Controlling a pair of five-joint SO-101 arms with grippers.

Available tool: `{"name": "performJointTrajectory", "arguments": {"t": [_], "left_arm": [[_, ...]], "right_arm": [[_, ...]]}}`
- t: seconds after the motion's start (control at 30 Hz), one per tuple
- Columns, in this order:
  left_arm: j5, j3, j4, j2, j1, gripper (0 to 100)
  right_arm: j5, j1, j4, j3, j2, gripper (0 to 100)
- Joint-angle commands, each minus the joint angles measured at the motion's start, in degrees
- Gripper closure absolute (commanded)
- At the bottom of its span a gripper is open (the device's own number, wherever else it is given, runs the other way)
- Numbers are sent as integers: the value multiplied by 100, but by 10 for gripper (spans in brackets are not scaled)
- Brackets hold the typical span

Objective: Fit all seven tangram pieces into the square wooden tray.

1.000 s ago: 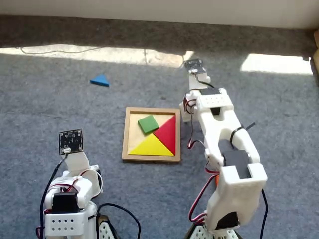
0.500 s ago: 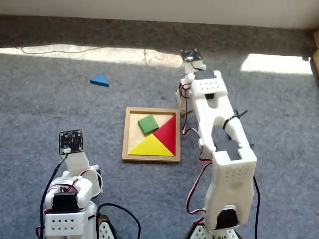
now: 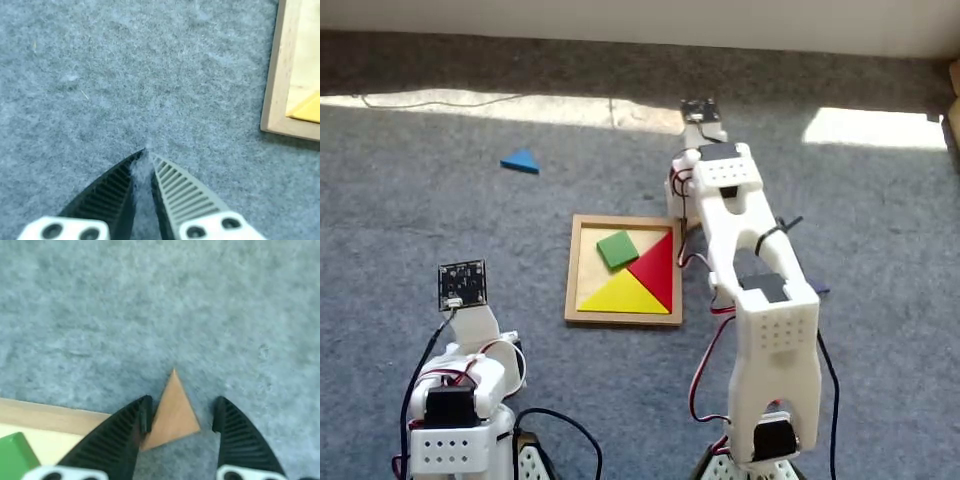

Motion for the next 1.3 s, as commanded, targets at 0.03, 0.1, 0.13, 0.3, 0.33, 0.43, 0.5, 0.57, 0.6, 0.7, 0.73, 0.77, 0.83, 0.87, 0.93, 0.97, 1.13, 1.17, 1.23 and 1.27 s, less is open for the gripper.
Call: {"name": "performJointTrajectory", "arguments": {"t": [0.03,0.1,0.13,0.3,0.33,0.43,0.5,0.57,0.6,0.7,0.73,0.77,0.83,0.87,0.93,0.97,1.13,1.17,1.23,1.27], "left_arm": [[-44,110,26,-92,75,995],[-44,110,26,-92,75,995],[-44,110,26,-92,75,995],[-44,110,26,-92,75,995],[-44,110,26,-92,75,995],[-44,110,26,-92,75,995],[-44,110,26,-92,75,995],[-44,110,26,-92,75,995],[-44,110,26,-92,75,995],[-44,110,26,-92,75,995],[-44,110,26,-92,75,995],[-44,110,26,-92,75,995],[-44,110,26,-92,75,995],[-44,110,26,-92,75,995],[-44,110,26,-92,75,995],[-44,110,26,-92,75,995],[-44,110,26,-92,75,995],[-44,110,26,-92,75,995],[-44,110,26,-92,75,995],[-44,110,26,-92,75,995]], "right_arm": [[-62,180,-84,-171,22,819],[-62,242,-84,-171,31,867],[-53,259,-84,-163,40,889],[308,347,-75,-136,4,918],[316,365,4,-163,4,918],[343,418,321,-198,-40,918],[343,444,400,-268,-251,918],[343,462,409,-251,-549,918],[352,462,409,-251,-734,918],[352,426,497,-48,-1130,918],[352,426,497,22,-1226,918],[352,426,488,127,-1314,916],[299,426,497,295,-1437,910],[290,426,523,382,-1481,895],[-53,426,532,602,-1516,836],[-299,435,532,699,-1534,802],[-668,347,479,1033,-1534,749],[-668,330,479,1042,-1525,749],[-668,242,444,1068,-1516,749],[-677,207,338,1112,-1516,749]]}}
